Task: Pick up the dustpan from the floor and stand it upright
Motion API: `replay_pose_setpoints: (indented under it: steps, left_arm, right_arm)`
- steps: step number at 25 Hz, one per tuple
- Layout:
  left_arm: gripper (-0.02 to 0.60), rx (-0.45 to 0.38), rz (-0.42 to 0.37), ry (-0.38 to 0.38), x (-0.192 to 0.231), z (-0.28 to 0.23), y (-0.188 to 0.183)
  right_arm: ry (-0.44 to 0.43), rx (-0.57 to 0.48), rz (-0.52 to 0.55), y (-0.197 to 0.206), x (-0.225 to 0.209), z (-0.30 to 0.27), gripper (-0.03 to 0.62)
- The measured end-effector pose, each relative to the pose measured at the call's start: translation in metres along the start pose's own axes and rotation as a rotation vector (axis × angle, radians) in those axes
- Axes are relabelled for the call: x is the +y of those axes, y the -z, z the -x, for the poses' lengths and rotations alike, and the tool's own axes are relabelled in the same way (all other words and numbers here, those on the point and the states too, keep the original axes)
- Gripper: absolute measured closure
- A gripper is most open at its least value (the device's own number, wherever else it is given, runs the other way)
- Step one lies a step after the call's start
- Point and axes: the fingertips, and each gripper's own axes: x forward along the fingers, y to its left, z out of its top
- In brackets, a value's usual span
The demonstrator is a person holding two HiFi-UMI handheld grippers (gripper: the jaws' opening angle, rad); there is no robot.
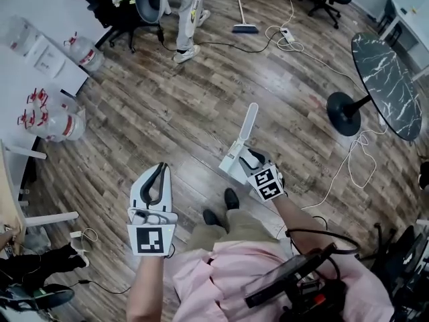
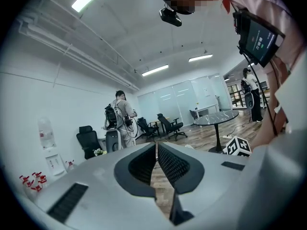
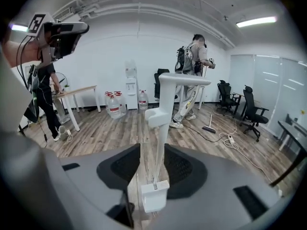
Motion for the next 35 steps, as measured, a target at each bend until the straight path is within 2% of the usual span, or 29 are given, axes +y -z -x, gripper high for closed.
replay_pose_setpoints:
  steps: [3,6,11,16,19,22,29,35]
  left_arm:
    - [0.558,-0.044,0.002,0.002,0.003,0.004,-0.014]
    - [0.558,-0.094,0.006,-0.013,0.013,0.010,-0.039]
    - [0.558,-0.186,-0.002,-0.093,0.042,0.030,-0.083]
    - [0.558,-0.252,0.037,-0.146,0.052,0.050,-0.127]
    - [0.558,-0.305,-0.004,-0.168,0.057,0.062,-0.150]
    - [0.558,-0.341,-0.016,-0.174,0.055,0.071,-0.168]
    - [0.558,-0.366,-0.016,-0.158,0.053,0.083,-0.182]
    - [0.558,-0.364,0.016,-0.163,0.056,0.089,-0.180]
  right_arm:
    - [0.017,-0.045,-0.007,-0.022,0.005,0.022,0.438]
    - [0.015,-0.120,0.009,-0.062,0.021,0.046,0.439]
    - [-0.020,-0.314,0.107,-0.163,0.061,0.085,0.463]
    - [-0.014,-0.539,0.071,-0.268,0.088,0.133,0.494]
    - [0.008,-0.619,0.056,-0.311,0.101,0.160,0.523]
    - [0.047,-0.668,0.073,-0.335,0.109,0.184,0.592]
    - [0.108,-0.710,0.093,-0.351,0.117,0.205,0.592]
    - [0.112,-0.713,0.115,-0.354,0.124,0.208,0.594]
